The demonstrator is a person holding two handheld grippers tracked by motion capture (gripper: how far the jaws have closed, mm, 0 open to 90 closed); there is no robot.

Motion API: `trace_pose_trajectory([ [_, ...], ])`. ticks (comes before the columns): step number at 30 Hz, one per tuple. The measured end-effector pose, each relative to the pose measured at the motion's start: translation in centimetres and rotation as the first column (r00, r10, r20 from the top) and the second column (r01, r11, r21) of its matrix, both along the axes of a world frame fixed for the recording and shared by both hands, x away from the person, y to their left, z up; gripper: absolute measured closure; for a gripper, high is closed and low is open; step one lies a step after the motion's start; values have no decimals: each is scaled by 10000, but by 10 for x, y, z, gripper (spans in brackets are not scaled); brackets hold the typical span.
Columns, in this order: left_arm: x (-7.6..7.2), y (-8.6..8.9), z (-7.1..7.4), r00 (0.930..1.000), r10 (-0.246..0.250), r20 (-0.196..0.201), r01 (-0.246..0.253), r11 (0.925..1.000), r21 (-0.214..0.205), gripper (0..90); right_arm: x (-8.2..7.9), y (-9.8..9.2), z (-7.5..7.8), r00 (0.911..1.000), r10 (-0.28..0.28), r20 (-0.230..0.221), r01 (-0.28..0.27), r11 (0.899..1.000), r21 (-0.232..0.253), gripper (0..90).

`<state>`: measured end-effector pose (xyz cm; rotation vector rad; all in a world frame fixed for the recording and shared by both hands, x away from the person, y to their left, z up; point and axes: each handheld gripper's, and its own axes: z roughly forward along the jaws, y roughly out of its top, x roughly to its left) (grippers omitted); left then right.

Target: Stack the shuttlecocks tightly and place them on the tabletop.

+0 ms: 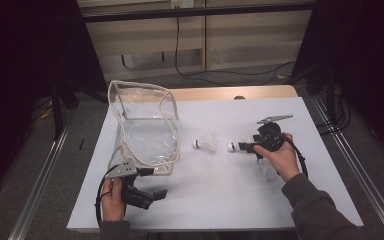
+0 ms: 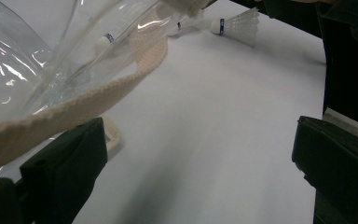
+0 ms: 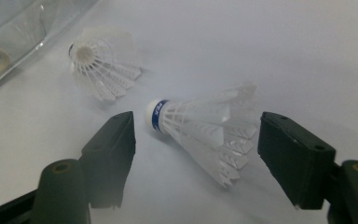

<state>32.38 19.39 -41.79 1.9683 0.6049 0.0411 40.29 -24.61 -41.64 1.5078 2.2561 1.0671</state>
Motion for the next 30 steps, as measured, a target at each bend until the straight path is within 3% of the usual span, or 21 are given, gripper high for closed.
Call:
trace_pose_trajectory([
  [14, 0, 0, 0, 10000, -5, 19, 5, 10000, -7, 34, 2, 5, -5, 9982, 487, -361, -484, 9988, 83, 524],
  [30, 0, 0, 0, 10000, 12, 23, -12, 10000, -16, 34, 0, 9, -1, 9942, 1049, -229, -1044, 9943, 209, 767],
])
